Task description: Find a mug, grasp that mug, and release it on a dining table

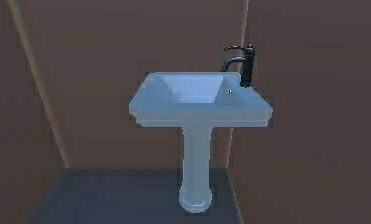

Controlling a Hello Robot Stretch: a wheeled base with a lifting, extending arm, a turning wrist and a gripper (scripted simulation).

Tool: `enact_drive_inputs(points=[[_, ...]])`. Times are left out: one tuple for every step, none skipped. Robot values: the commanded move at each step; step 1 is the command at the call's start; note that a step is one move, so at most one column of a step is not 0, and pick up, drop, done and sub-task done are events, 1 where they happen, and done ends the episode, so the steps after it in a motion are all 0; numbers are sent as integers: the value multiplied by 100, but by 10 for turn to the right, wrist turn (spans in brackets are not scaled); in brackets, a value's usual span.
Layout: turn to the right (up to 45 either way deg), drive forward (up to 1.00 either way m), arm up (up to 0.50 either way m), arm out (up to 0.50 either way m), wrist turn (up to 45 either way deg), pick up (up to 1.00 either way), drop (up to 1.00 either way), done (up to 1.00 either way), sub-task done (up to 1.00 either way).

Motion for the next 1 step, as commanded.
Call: enact_drive_inputs(points=[[-450,0,0,0,0,0,0,0,0]])
